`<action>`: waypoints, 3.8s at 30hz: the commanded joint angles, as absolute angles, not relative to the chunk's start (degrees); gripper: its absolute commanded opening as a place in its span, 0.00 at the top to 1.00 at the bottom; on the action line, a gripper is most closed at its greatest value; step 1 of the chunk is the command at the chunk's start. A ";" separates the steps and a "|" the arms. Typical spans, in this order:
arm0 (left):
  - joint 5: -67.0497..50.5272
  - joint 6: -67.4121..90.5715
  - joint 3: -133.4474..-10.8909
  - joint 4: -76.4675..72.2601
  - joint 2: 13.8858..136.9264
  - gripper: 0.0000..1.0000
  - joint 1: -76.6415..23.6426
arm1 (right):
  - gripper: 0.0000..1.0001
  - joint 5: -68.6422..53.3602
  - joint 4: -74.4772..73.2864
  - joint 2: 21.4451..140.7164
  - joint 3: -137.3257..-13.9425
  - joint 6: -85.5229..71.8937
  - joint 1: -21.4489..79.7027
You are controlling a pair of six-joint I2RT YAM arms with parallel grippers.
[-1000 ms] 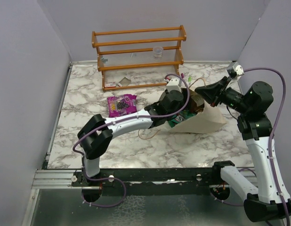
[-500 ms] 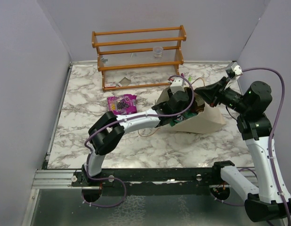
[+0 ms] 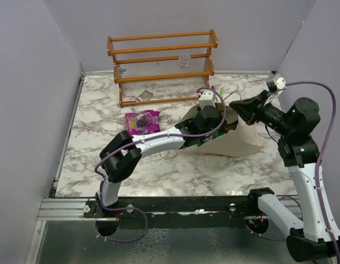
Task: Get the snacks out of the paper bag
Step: Take out the snack from the paper bag, then place the snack at the center of the board.
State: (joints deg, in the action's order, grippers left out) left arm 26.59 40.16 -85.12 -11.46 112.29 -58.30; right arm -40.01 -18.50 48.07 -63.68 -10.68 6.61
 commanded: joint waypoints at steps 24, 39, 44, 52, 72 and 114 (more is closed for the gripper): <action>14.94 30.91 -69.84 -14.12 77.12 1.00 -57.65 | 0.98 -18.51 -15.92 40.62 -58.53 -14.13 7.12; 25.69 14.37 -71.15 -6.18 59.72 1.00 -57.47 | 0.98 -16.37 -15.04 38.52 -55.18 -15.18 7.10; 32.69 10.20 -74.77 -2.16 57.91 1.00 -57.37 | 0.98 -15.91 -15.03 38.32 -54.67 -14.95 7.12; 46.29 5.19 -75.16 3.94 59.82 1.00 -56.70 | 0.98 -15.99 -14.95 38.73 -54.97 -14.53 7.09; 8.65 23.17 -77.32 17.10 74.78 1.00 -29.08 | 0.98 -15.56 -16.17 38.80 -55.86 -13.34 7.12; -2.36 17.23 -63.91 15.41 78.69 0.22 -13.81 | 0.98 -21.73 -17.56 39.55 -53.12 -11.61 7.12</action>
